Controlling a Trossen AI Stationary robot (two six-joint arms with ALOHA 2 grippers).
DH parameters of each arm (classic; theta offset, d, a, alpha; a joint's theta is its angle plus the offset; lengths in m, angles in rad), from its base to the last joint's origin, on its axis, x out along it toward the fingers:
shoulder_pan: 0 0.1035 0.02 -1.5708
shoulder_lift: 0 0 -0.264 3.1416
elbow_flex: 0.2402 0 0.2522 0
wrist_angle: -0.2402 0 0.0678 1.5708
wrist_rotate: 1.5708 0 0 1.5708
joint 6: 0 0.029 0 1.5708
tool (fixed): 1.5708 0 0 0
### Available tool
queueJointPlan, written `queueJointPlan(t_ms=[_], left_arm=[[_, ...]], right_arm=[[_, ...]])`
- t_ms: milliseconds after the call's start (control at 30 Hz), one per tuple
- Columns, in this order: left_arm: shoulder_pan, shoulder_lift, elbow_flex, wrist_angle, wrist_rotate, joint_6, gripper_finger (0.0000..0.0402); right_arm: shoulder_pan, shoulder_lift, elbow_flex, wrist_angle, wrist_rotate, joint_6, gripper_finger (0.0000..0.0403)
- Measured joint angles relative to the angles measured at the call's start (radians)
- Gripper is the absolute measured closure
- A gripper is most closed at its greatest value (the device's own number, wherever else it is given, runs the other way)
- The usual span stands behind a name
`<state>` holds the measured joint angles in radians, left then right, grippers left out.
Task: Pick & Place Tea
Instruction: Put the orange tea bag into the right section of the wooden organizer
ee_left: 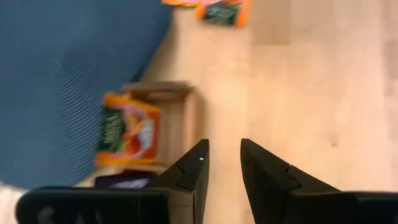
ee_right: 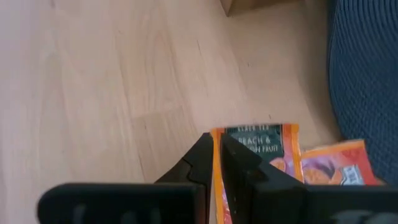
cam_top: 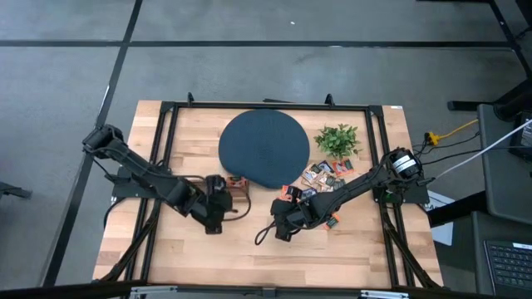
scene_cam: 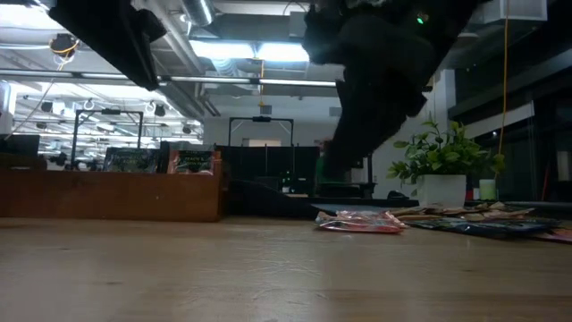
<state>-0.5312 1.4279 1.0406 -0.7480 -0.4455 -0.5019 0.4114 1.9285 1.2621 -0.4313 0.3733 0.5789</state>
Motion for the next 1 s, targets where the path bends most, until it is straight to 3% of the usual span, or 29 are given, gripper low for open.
queueJointPlan(t_ms=[200, 400, 500, 767, 1000], left_arm=[[-0.041, 0.025, -0.001, 0.087, -0.053, -0.019, 0.0319], [-0.044, 0.073, -0.001, 0.149, -0.062, -0.072, 0.0318], [-0.044, 0.113, 0.0, 0.179, -0.059, -0.118, 0.0316], [-0.043, 0.228, -0.001, 0.237, -0.053, -0.29, 0.0316], [-0.037, 0.319, 0.0, 0.385, -0.007, -0.38, 0.0316]], right_arm=[[0.0, 0.0, -0.061, 0.001, 0.006, 0.156, 0.037], [-0.001, 0.0, -0.095, -0.01, 0.119, 0.282, 0.037], [-0.007, 0.0, -0.115, -0.007, 0.127, 0.313, 0.037], [-0.01, 0.0, -0.135, 0.034, 0.029, 0.331, 0.037], [-0.007, 0.024, -0.135, 0.144, -0.036, 0.278, 0.037]])
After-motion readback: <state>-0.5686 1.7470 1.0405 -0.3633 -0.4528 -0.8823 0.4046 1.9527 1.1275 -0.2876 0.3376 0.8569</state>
